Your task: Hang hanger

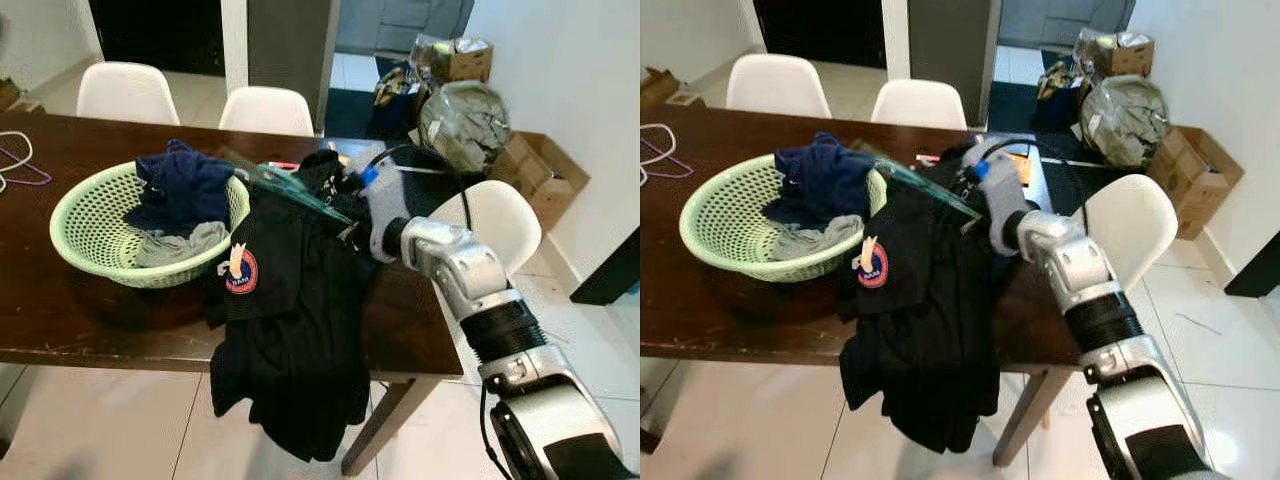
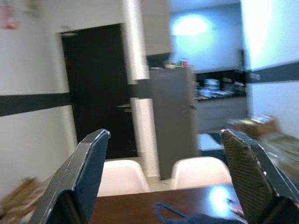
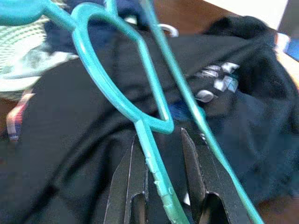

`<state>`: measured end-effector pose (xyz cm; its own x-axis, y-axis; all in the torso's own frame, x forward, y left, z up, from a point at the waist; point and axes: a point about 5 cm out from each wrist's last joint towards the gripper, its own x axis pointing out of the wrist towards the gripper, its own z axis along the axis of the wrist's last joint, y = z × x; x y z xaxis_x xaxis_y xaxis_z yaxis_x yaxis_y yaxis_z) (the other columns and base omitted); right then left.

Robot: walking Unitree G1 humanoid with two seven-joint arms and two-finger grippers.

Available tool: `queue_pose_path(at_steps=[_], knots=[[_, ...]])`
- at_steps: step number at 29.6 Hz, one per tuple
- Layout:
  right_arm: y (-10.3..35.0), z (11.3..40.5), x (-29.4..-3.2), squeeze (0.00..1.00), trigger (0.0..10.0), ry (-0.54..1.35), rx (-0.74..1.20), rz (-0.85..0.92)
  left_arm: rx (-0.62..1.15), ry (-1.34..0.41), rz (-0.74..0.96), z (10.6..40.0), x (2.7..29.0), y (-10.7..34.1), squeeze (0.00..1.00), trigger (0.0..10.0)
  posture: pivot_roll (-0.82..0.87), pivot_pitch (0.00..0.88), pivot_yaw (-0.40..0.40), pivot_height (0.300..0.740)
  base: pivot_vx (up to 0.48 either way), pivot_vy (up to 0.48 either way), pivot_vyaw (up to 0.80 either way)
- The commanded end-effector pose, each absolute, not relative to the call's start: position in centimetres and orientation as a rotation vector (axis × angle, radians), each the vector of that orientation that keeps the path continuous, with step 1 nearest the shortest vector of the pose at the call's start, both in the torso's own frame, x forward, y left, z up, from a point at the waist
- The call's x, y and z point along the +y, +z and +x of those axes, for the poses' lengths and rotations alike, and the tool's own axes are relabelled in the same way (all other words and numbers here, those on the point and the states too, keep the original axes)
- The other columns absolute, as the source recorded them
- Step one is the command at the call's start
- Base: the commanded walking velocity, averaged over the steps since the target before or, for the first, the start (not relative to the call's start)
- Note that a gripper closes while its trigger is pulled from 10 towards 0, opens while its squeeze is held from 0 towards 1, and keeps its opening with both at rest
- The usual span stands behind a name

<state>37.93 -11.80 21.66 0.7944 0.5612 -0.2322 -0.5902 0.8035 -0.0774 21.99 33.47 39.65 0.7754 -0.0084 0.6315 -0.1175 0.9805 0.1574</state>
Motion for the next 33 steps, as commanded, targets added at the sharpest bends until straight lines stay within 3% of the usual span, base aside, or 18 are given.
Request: queue_pose_path(at_steps=[1, 7, 8, 10, 11, 12, 13, 14, 15, 16, 17, 21, 27, 33], knots=[[21.9, 38.4, -12.5, 0.0, 0.0, 0.566, 0.175, -0.085, -0.745, 0.131, 0.183, 21.6, 34.0, 40.6, 1.0, 10.0, 0.15, 0.024, -0.076, 0.74, 0.0, 0.0, 0.0], [22.4, 39.0, -13.4, 0.0, 0.0, 0.478, 0.141, 0.042, -0.762, 0.218, 0.162, 21.6, 34.8, 40.6, 1.0, 10.0, 0.15, 0.023, -0.079, 0.74, 0.0, 0.0, 0.0], [22.5, 39.6, -14.5, 0.0, 10.0, 0.377, 0.118, 0.141, -0.725, 0.295, 0.15, 22.2, 35.3, 39.2, 0.09, 10.0, 0.15, 0.022, -0.081, 0.74, 0.0, 0.0, 0.0], [22.5, 39.6, -14.5, 0.0, 10.0, 0.377, 0.118, 0.141, -0.725, 0.295, 0.15, 22.2, 35.3, 39.2, 0.09, 10.0, 0.15, 0.022, -0.081, 0.74, 0.0, 0.0, 0.0], [22.2, 40.1, -16.0, 0.0, 10.0, 0.257, 0.114, 0.222, -0.665, 0.355, 0.116, 23.3, 35.5, 37.1, 0.0, 10.0, 0.15, 0.023, -0.082, 0.74, 0.0, 0.0, 0.0], [22.2, 40.1, -16.0, 0.0, 10.0, 0.257, 0.114, 0.222, -0.665, 0.355, 0.116, 23.3, 35.5, 37.1, 0.0, 10.0, 0.15, 0.023, -0.082, 0.74, 0.0, 0.0, 0.0], [21.7, 40.3, -18.0, 0.0, 10.0, 0.115, 0.096, 0.273, -0.553, 0.4, 0.133, 25.0, 34.8, 33.6, 0.0, 10.0, 0.14, 0.023, -0.084, 0.74, 0.0, 0.0, -0.78], [21.7, 40.3, -18.0, 0.0, 10.0, 0.115, 0.096, 0.273, -0.553, 0.4, 0.133, 25.0, 34.8, 33.6, 0.0, 10.0, 0.14, 0.023, -0.084, 0.74, 0.0, 0.0, -0.78], [21.0, 40.2, -20.0, 0.0, 10.0, -0.024, 0.075, 0.273, -0.45, 0.427, 0.094, 26.3, 33.8, 29.6, 0.0, 10.0, 0.14, 0.026, -0.086, 0.74, 0.0, 0.0, -0.78], [21.0, 40.2, -20.0, 0.0, 10.0, -0.024, 0.075, 0.273, -0.45, 0.427, 0.094, 26.3, 33.8, 29.6, 0.0, 10.0, 0.14, 0.026, -0.086, 0.74, 0.0, 0.0, -0.78], [20.3, 39.9, -21.7, 0.0, 10.0, -0.139, 0.055, 0.227, -0.358, 0.443, 0.042, 27.3, 32.8, 25.9, 0.0, 10.0, 0.14, 0.025, -0.087, 0.74, 0.0, 0.0, -0.78], [19.2, 39.3, -23.4, 0.0, 10.0, -0.271, 0.05, 0.104, -0.243, 0.427, -0.064, 28.2, 31.2, 21.3, 0.0, 10.0, 0.13, 0.026, -0.089, 0.74, 0.0, 0.0, -0.79], [17.3, 38.6, -24.2, 0.0, 10.0, -0.339, 0.092, 0.022, -0.219, 0.273, -0.102, 29.3, 28.3, 20.4, 0.0, 10.0, 0.13, 0.032, -0.092, 0.74, 0.0, 0.0, -0.8], [15.1, 38.4, -22.3, 0.0, 10.0, -0.263, 0.144, 0.036, -0.224, 0.299, -0.034, 29.7, 29.2, 21.7, 0.0, 10.0, 0.13, 0.037, -0.095, 0.74, 0.0, 0.0, 0.0]])
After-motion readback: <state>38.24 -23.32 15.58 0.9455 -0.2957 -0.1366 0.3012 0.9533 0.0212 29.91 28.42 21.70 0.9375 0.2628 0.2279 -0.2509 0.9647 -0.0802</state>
